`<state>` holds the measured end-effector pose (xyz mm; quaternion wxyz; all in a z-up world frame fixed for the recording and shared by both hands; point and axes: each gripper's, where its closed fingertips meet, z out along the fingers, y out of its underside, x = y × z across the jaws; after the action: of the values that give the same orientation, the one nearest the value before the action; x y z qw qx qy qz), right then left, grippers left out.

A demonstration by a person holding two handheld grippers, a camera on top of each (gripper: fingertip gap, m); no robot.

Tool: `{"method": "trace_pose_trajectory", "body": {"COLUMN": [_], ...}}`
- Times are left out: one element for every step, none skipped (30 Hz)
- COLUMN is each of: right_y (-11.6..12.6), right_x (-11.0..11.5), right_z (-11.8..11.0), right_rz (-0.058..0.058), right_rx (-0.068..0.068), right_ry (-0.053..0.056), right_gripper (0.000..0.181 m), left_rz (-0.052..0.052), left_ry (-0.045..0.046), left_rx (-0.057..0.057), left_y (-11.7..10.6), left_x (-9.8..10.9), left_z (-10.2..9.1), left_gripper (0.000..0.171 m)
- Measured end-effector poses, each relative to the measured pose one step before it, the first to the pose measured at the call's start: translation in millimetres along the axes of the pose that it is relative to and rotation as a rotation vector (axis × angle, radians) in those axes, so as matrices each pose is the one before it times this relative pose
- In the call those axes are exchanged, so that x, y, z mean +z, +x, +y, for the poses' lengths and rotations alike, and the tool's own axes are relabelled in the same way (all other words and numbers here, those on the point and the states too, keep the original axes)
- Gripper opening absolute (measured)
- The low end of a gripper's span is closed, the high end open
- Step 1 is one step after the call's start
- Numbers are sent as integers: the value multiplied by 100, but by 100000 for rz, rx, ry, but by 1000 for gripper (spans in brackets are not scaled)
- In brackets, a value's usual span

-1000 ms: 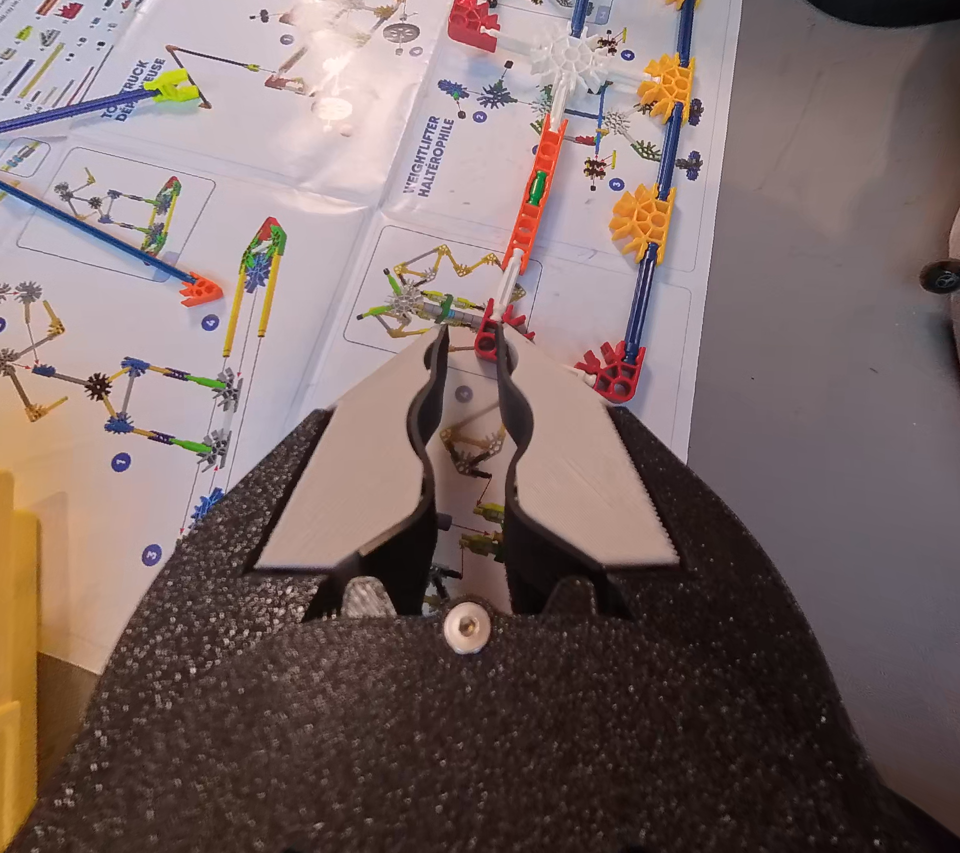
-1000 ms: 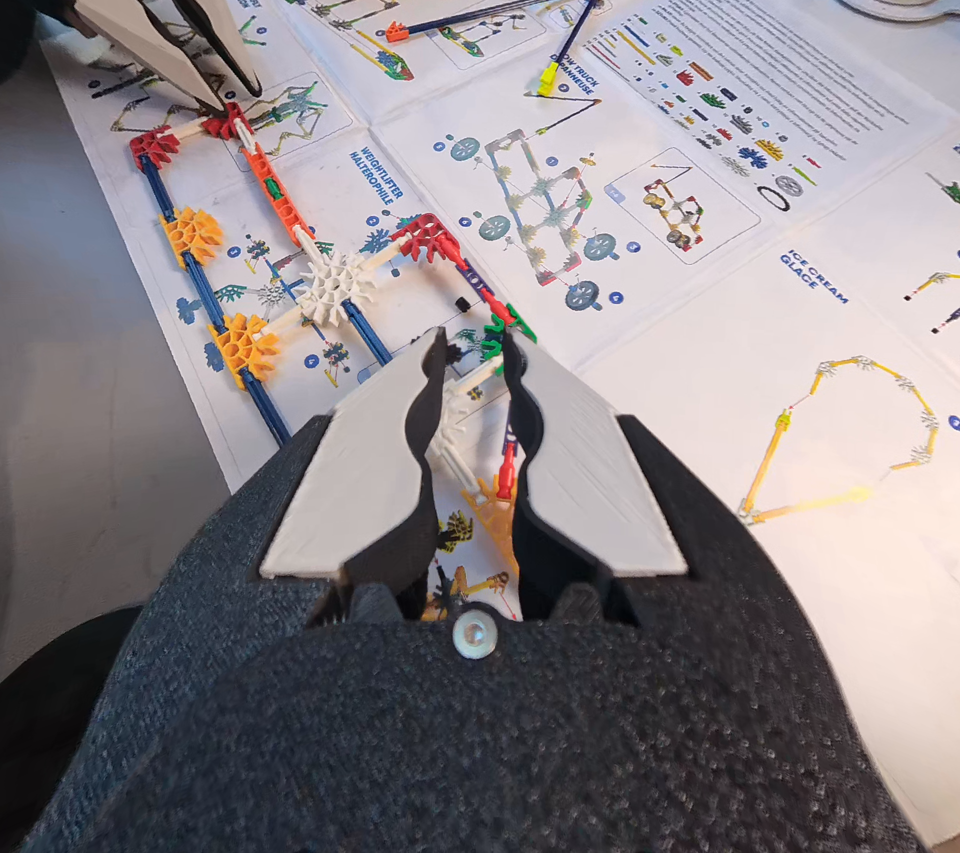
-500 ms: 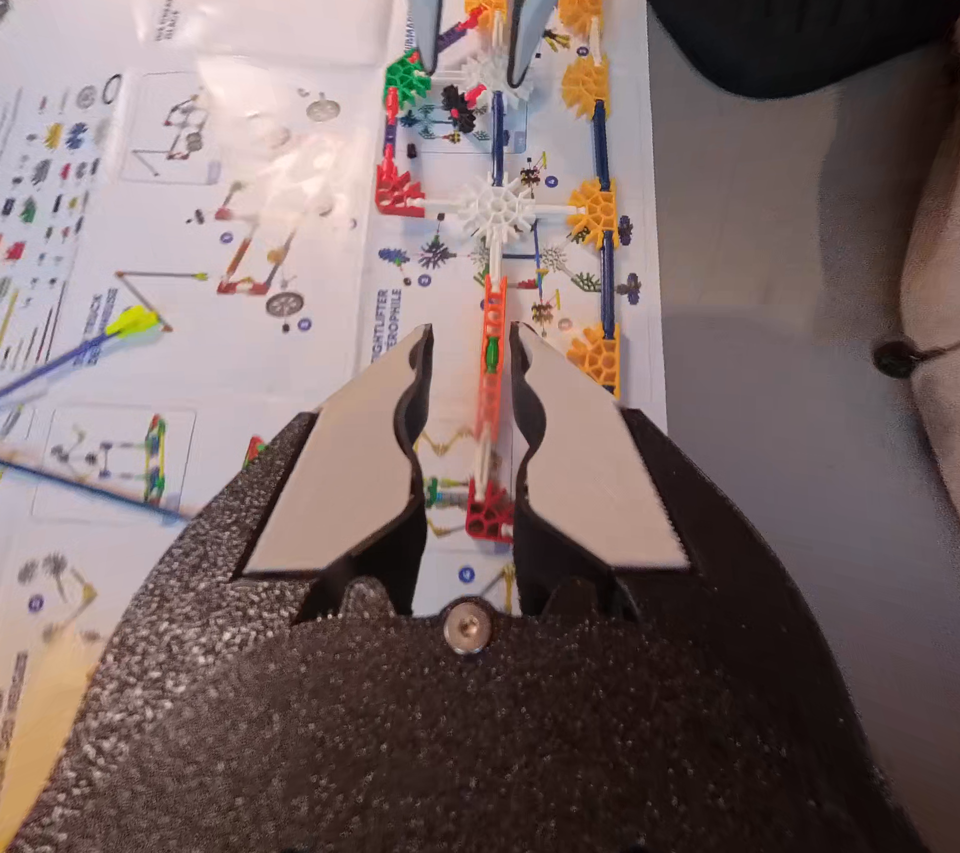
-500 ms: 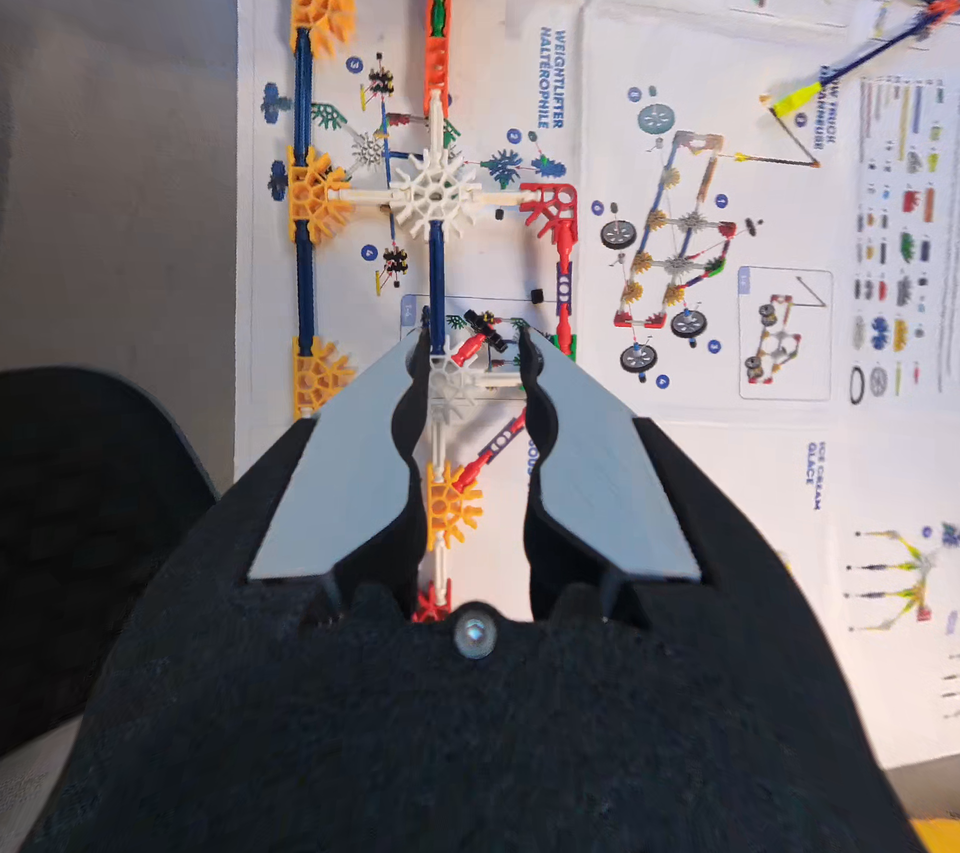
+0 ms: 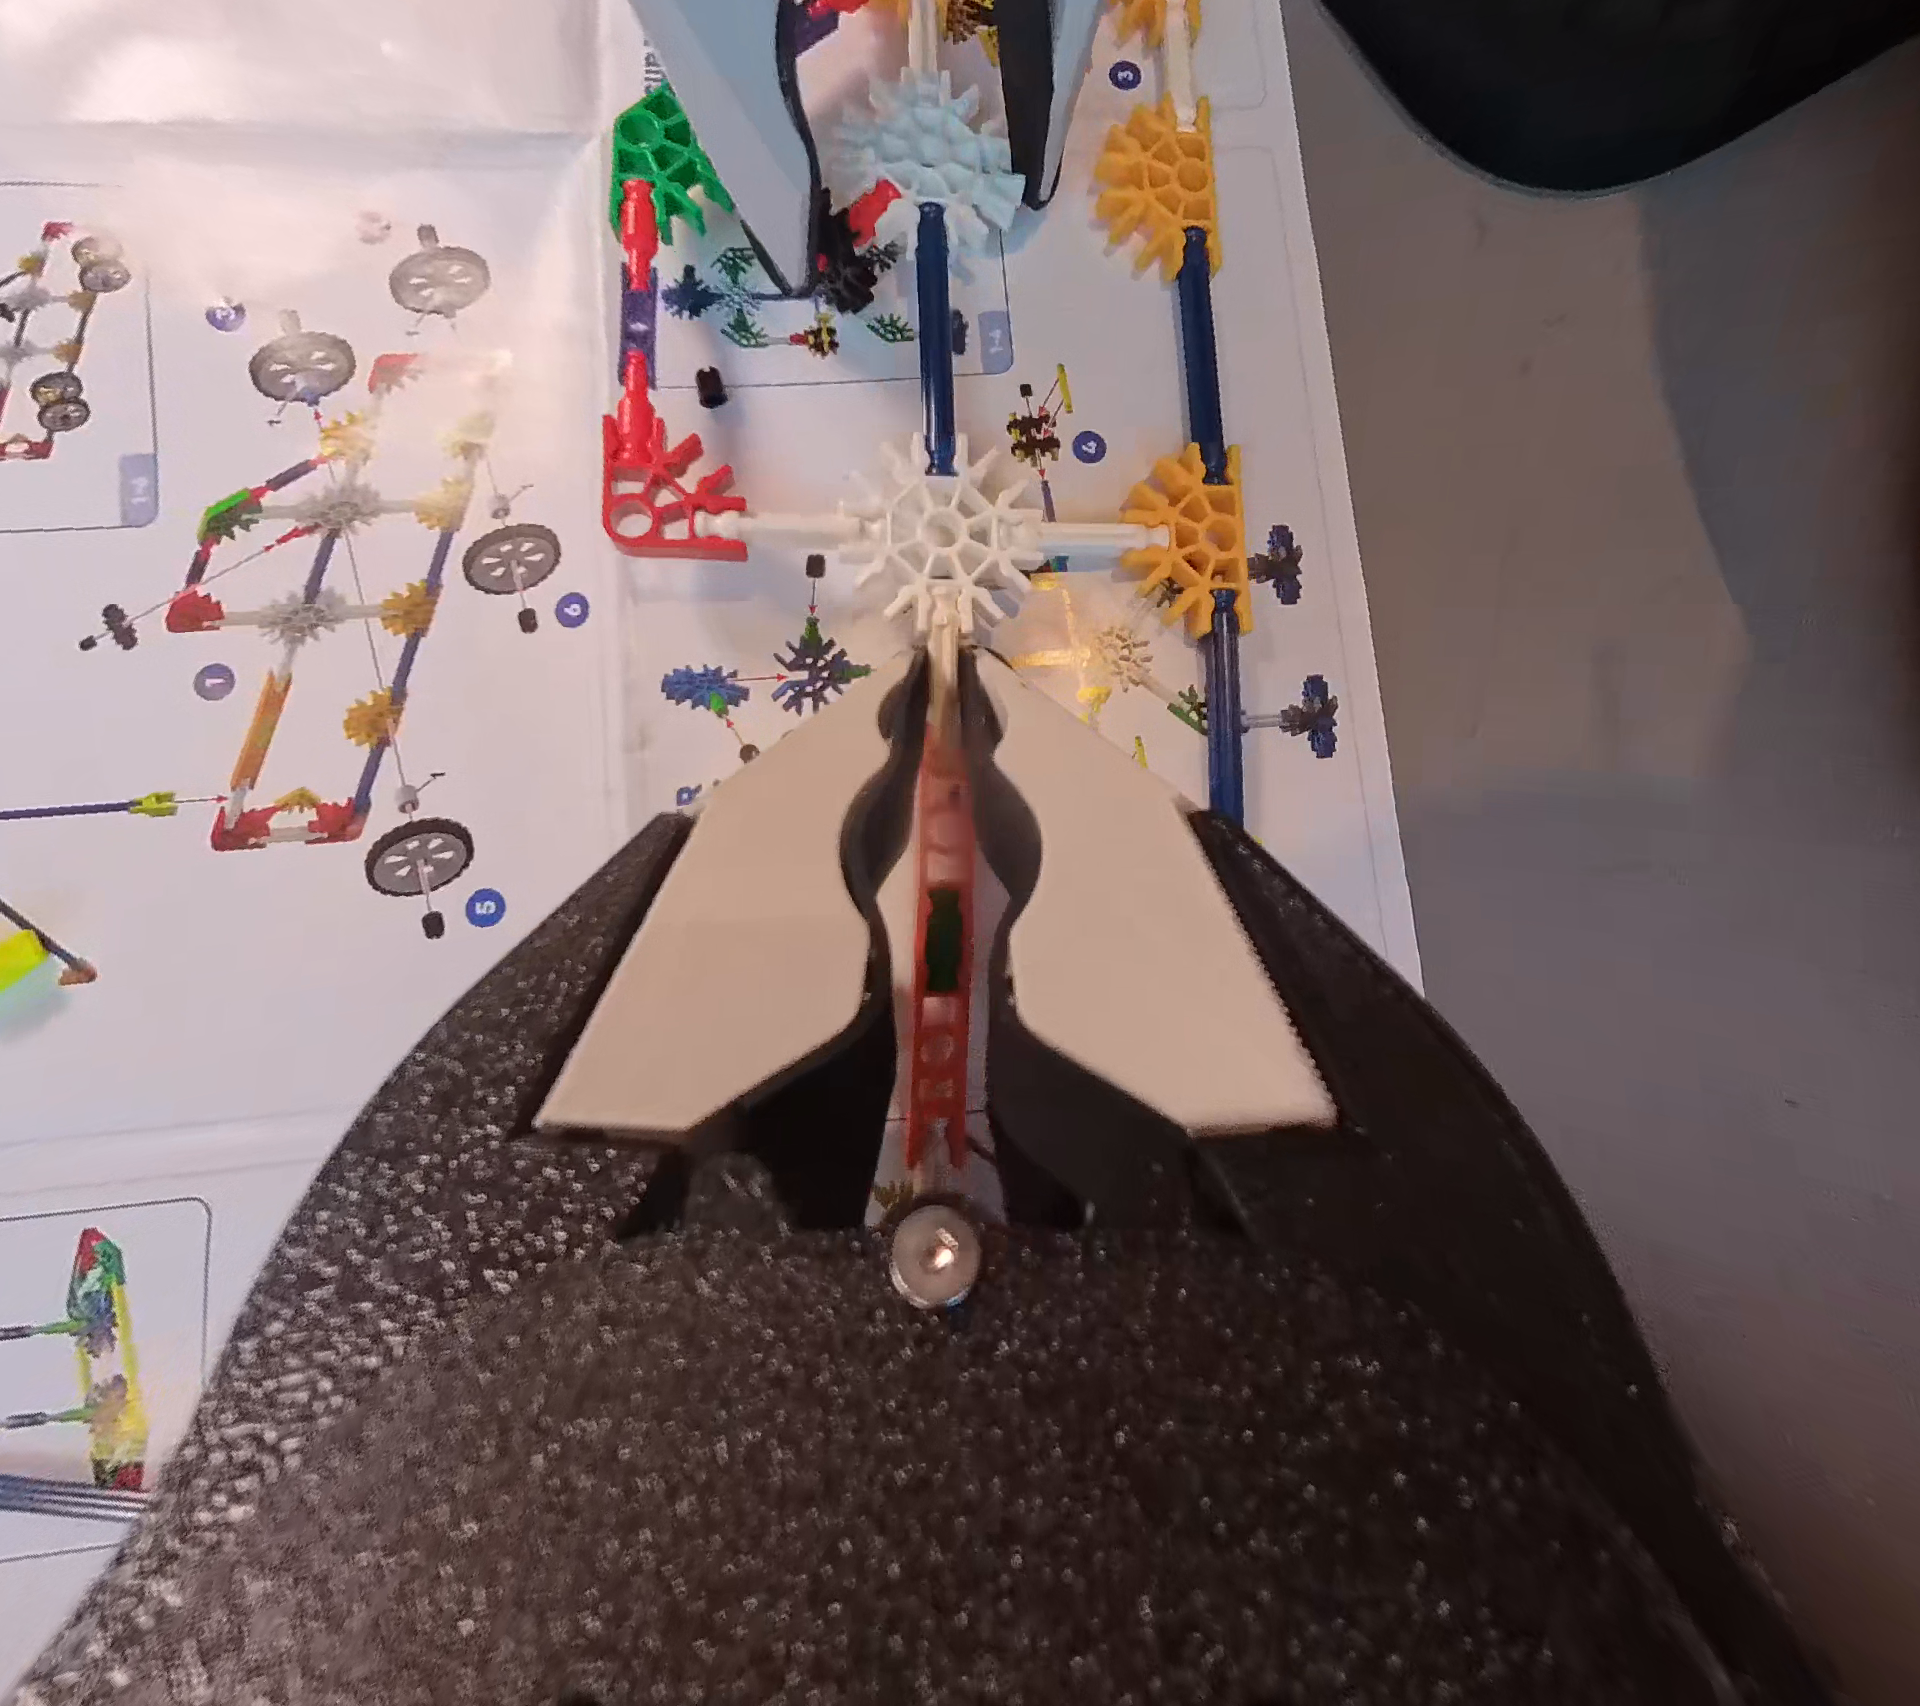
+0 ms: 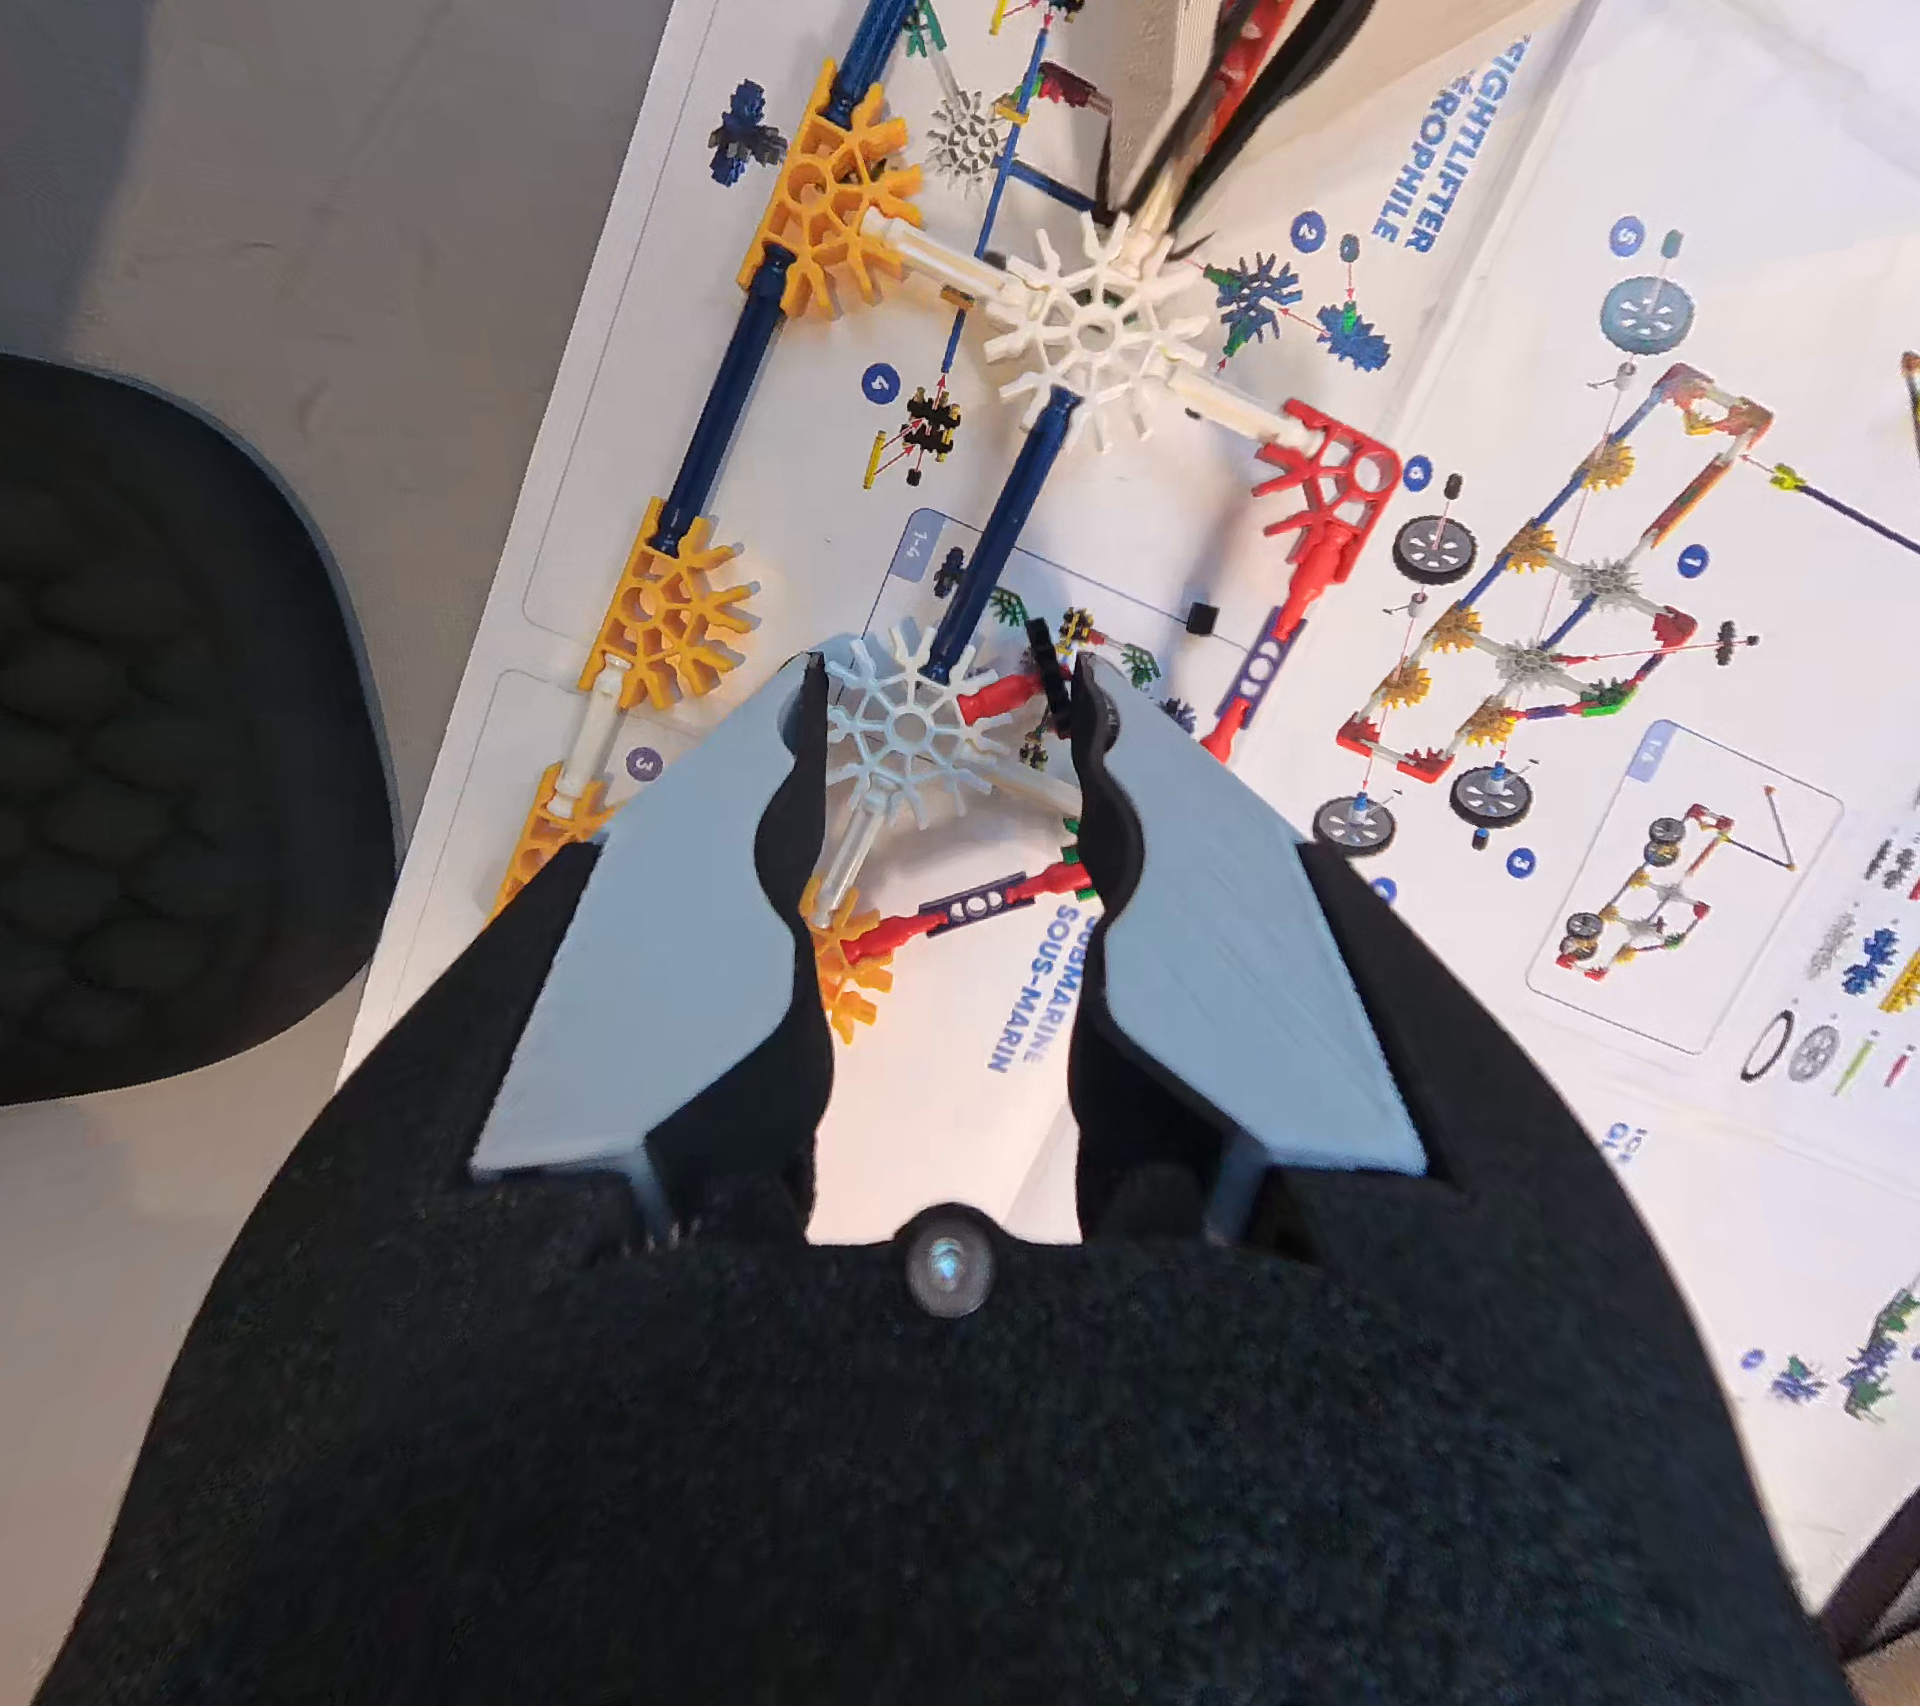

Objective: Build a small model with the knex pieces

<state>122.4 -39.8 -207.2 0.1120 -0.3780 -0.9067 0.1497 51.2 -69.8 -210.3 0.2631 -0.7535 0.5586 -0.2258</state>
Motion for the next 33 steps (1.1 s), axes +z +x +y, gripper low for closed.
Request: {"method": "trace_pose_trajectory", "body": {"right_y": [-23, -26, -19, -12, -9, -42, -48, -16, 54, 136, 138, 16, -51, -25, -29, -16, -10, -11, -12, -25, -27, -121, -3, -34, -1, -18, -83, -110, -2, -2, -13, -79, -112], "right_x": [-4, 13, 1, 8, 1, 9, -5, -31, -59, -100, -125, -142, -111, -19, 30, 5, -9, -8, 12, 8, -25, -26, 6, -8, 2, 12, -29, -69, -101, -72, -23, 33, 29], "right_z": [52, 6, 11, 5, 1, -5, 1, 22, 21, 14, 47, 18, 27, 33, 8, -11, -23, 1, -17, -18, -96, -70, 3, -6, -9, -18, -30, -42, -44, -16, -5, 16, 7], "right_rz": [732, 923, 775, 698, 661, 407, 69, -35, 242, 1157, 1418, 375, -289, -35, 93, 24, -98, 166, 256, 261, 90, -451, 226, -98, 84, 130, -206, -291, 418, 383, 337, 96, -353], "right_rx": [-50, -138, 172, 420, 338, 513, 974, 1238, 597, -842, -1838, -1154, -372, -640, -831, -786, -674, -861, -595, -170, 215, 355, 67, 118, 85, -9, -49, -22, 105, 338, -351, -947, -629], "right_ry": [-210, 68, -137, -130, 62, 296, 295, 37, -289, -409, -675, -426, -441, -358, -186, -363, -419, -518, -413, -236, 495, 469, 88, 114, 11, 93, 175, 210, 61, -323, -373, -245, -71], "right_gripper": [46, 46, 46, 46, 46, 46, 46, 46, 47, 47, 47, 47, 48, 48, 48, 48, 47, 47, 47, 47, 43, 43, 43, 43, 43, 43, 42, 41, 41, 41, 41, 42, 42], "left_rz": [82, 9, -149, -179, -126, -69, -81, -135, -56, -7, -10, -18, -36, -58, -51, 21, 81, 96, 93, 99, 144, 39, -97, -20, 7, -6, -30, 59, 3, -139, 111, 472, 598], "left_ry": [-3, -37, -34, -46, -21, 77, 197, 202, 109, 43, 68, 118, 122, 141, 115, 86, 88, 123, 108, 84, 46, -51, -108, -72, -140, -31, 261, 258, -68, -100, -74, 42, 35], "left_rx": [278, 423, 448, 298, 92, 36, 79, 84, 109, 117, 58, -13, 83, 190, 210, 28, -145, -167, -125, -60, 21, 119, 301, 162, 35, -1, -120, -262, 31, 287, 157, -132, -289], "left_y": [21, 15, 4, -12, 8, 7, 2, 1, -2, -5, 2, 5, -7, 5, -3, 5, -3, -2, 16, 13, 38, 34, 0, 2, -5, -2, -12, 11, 10, -6, 18, 58, 71], "left_x": [-5, 4, 9, 5, 0, 2, 18, 3, -1, -11, -3, 0, 2, -1, 12, -8, 4, -8, 2, -7, 8, 4, -14, -16, -11, -31, -45, -37, 0, 16, 36, 42, 72], "left_z": [8, 0, -6, -1, 2, -6, -17, -14, 10, 11, 0, -7, 6, -6, -5, 5, 4, 0, 6, 3, 5, -15, -6, -22, -10, -8, -56, -50, 4, 19, 25, 9, 5], "left_gripper": [3, 3, 3, 3, 3, 3, 3, 3, 3, 3, 3, 3, 3, 3, 3, 3, 3, 3, 3, 3, 3, 3, 3, 3, 3, 3, 3, 3, 3, 3, 3, 3, 3]}}
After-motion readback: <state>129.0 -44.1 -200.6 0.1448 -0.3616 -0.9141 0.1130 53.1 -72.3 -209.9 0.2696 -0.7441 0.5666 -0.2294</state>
